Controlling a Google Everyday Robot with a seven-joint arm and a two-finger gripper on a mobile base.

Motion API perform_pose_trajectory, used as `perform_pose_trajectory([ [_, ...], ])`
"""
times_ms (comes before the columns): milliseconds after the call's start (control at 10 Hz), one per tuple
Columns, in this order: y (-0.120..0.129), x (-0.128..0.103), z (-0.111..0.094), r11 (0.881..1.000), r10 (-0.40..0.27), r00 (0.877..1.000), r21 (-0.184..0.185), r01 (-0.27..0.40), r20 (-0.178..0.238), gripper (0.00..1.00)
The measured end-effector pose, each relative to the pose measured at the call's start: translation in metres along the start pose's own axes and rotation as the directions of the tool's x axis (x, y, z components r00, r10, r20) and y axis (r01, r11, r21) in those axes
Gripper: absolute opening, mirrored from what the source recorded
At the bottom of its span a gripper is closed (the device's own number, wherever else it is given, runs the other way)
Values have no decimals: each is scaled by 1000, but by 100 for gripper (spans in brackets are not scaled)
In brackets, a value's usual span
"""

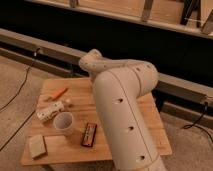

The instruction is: Push the ceramic bowl across the table

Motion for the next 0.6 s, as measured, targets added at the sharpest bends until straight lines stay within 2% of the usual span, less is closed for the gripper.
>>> perform_pose_trajectory([
  [300, -9, -1, 6, 1000, 3, 1000, 8, -3, -9, 65],
  [600, -31, -6, 6, 999, 2, 1000, 40, -1, -13, 65],
])
